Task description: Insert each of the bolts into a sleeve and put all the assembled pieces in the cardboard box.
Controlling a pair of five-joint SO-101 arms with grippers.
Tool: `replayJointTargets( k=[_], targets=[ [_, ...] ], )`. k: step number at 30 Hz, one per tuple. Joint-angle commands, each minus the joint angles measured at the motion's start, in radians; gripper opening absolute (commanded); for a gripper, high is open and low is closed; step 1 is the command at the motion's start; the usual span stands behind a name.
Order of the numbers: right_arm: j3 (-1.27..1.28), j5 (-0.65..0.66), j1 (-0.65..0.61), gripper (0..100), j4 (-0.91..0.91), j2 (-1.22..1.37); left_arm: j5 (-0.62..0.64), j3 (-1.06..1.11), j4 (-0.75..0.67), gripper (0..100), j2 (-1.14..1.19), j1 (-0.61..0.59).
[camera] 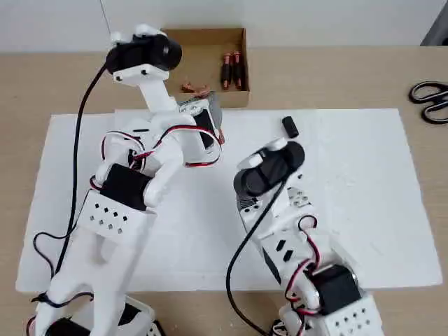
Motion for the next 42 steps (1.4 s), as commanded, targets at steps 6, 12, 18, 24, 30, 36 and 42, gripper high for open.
replayJointTargets(
  k=[6,12,18,24,30,36,42],
  targets=[
    [0.117,0.003,-0.012,0.3,-0.067,-0.077,0.008,0.004,-0.032,1,-0.035,0.009],
    [0.235,-0.187,-0.012,0.4,-0.211,-0.079,0.008,0.004,-0.031,1,-0.035,0.009],
    [0.247,-0.238,-0.012,0.4,-0.222,-0.079,0.009,0.005,0.009,1,-0.037,0.031],
    [0.247,-0.230,-0.016,0.4,-0.255,-0.079,0.009,0.005,0.064,1,-0.037,0.104],
    [0.316,-0.153,-0.018,0.4,-0.340,-0.137,0.009,0.005,0.063,1,-0.037,0.106],
    [0.434,-0.152,-0.018,0.4,-0.363,-0.360,0.009,0.005,0.063,1,-0.035,0.107],
    [0.488,-0.152,-0.018,0.4,-0.357,-0.461,0.009,0.018,0.061,1,-0.028,0.147]
  ],
)
